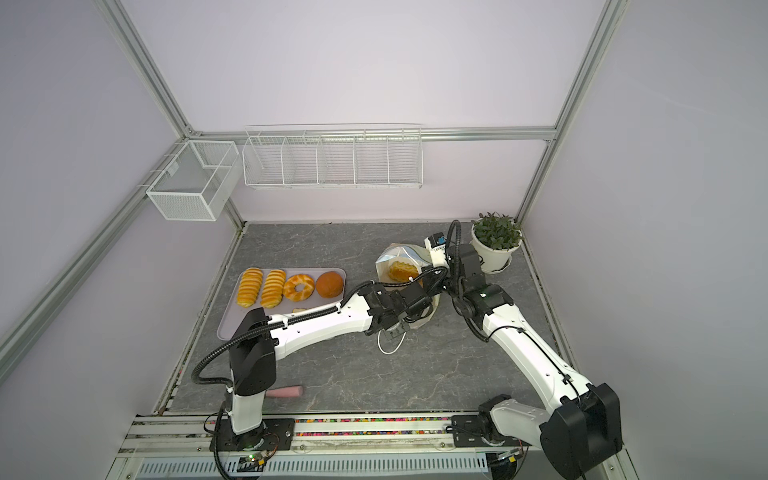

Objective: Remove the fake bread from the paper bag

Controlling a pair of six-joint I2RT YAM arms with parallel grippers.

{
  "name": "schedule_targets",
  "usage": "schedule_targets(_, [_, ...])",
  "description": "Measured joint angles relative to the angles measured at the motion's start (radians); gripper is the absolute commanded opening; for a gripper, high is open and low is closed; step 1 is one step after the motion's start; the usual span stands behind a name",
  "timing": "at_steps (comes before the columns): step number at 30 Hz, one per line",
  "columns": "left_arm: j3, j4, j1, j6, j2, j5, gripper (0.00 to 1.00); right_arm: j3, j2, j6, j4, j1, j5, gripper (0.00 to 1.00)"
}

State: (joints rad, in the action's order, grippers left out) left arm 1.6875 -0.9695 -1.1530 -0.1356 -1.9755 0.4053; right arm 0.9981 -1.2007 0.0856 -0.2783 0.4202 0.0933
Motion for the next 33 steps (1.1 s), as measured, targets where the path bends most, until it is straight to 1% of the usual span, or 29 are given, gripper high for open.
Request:
schedule_targets(4, [-0.006,0.005,0.008,-0.001,0.003,-0.027,0.14,-0.002,-0.003,-0.007,0.005,0.000,-0.001,0.07])
schedule_targets(6, [-0.018,0.015,0.012,0.001,0.009,-0.035,0.09,-0.005,-0.003,-0.008,0.006,0.000,0.001,0.07])
schedule_targets(9, [-0.047,0.037,0.016,0.003,0.023,-0.041,0.06,-0.013,-0.003,-0.009,0.008,0.007,0.005,0.07])
schedule_targets(15, [-0.158,0.089,0.021,0.031,0.087,-0.043,0.06,-0.039,0.007,-0.014,0.013,0.037,0.036,0.07])
schedule_targets(19, [-0.252,0.127,0.019,0.068,0.161,-0.051,0.09,-0.062,0.034,-0.026,0.012,0.051,0.058,0.07])
schedule_targets(23, [-0.311,0.158,0.018,0.100,0.219,-0.059,0.16,-0.077,0.069,-0.043,0.005,0.056,0.082,0.07])
schedule_targets(27, [-0.336,0.186,0.016,0.132,0.247,-0.059,0.24,-0.091,0.114,-0.061,-0.011,0.058,0.107,0.07])
schedule_targets(33, [-0.337,0.195,0.014,0.155,0.248,-0.062,0.36,-0.129,0.182,-0.077,-0.026,0.064,0.129,0.07])
